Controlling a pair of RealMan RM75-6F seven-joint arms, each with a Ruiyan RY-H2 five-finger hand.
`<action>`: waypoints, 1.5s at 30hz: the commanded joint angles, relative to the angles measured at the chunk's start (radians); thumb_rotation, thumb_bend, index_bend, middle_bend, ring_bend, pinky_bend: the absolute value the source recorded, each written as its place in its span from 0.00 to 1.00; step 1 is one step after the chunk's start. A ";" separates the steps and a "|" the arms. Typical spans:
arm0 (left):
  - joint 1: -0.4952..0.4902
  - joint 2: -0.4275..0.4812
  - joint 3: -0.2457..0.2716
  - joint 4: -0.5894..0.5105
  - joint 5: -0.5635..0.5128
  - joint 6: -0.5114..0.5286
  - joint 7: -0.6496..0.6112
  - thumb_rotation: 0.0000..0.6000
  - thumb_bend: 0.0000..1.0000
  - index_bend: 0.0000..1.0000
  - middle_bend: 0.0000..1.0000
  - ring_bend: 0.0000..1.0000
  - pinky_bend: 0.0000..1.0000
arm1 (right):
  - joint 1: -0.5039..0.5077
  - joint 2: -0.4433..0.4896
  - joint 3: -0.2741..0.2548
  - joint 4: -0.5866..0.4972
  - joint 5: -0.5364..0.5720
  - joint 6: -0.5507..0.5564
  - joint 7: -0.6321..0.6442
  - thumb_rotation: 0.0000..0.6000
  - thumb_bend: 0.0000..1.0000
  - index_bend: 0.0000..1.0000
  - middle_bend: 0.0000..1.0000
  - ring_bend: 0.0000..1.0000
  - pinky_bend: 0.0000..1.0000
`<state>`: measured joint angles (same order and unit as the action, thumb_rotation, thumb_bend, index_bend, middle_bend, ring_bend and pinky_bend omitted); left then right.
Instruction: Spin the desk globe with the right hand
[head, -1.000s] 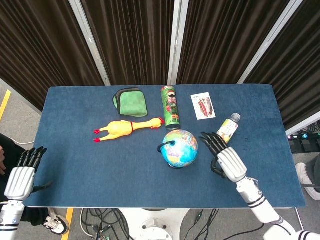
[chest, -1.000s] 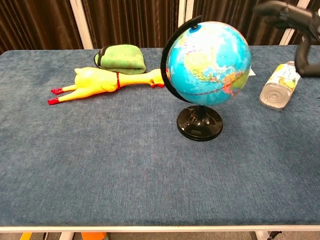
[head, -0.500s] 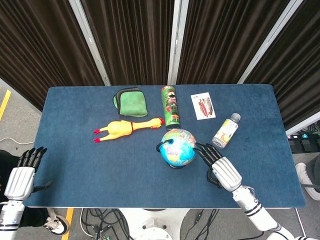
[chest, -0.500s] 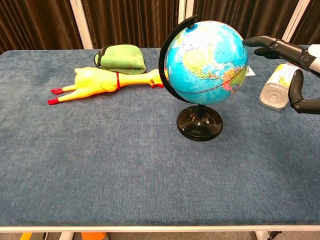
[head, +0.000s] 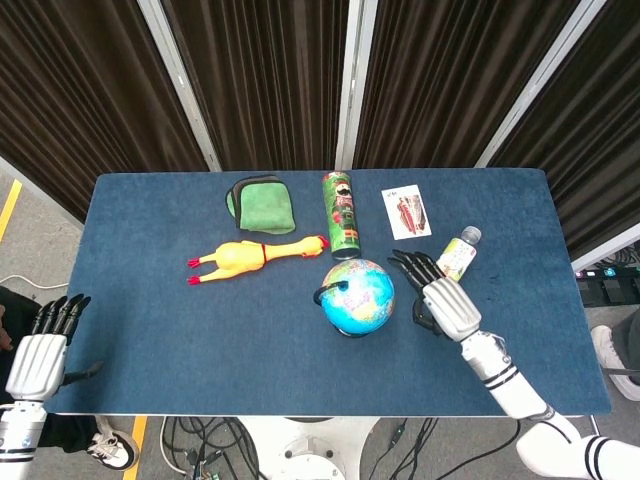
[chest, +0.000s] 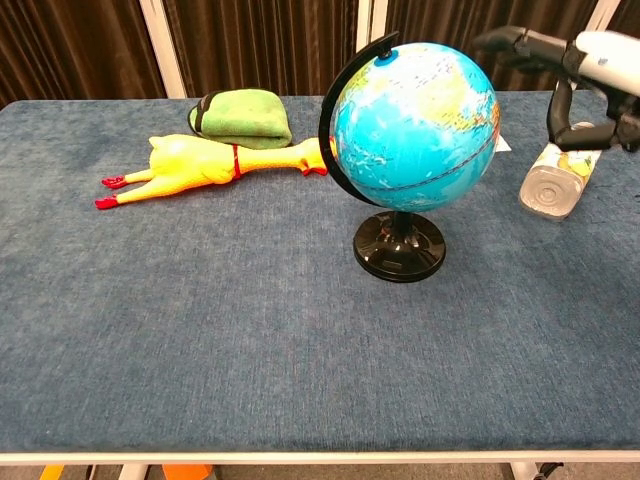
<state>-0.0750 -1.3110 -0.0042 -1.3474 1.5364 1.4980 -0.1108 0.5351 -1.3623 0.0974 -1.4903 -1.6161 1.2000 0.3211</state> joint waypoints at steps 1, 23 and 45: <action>0.000 0.000 0.000 0.002 0.000 -0.001 -0.002 1.00 0.00 0.08 0.06 0.00 0.07 | -0.020 0.016 -0.010 -0.011 -0.023 0.049 -0.007 1.00 1.00 0.00 0.00 0.00 0.00; -0.007 0.003 0.000 -0.021 0.012 0.001 0.021 1.00 0.00 0.08 0.06 0.00 0.07 | -0.142 0.000 -0.164 -0.040 -0.201 0.224 -0.037 1.00 1.00 0.00 0.00 0.00 0.00; 0.001 0.002 -0.001 0.002 -0.004 -0.004 -0.011 1.00 0.00 0.08 0.06 0.00 0.07 | 0.059 -0.016 -0.017 0.036 -0.014 -0.079 0.074 1.00 1.00 0.00 0.00 0.00 0.00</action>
<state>-0.0743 -1.3091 -0.0049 -1.3466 1.5339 1.4956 -0.1204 0.5739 -1.3704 0.0576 -1.4731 -1.6561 1.1480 0.3805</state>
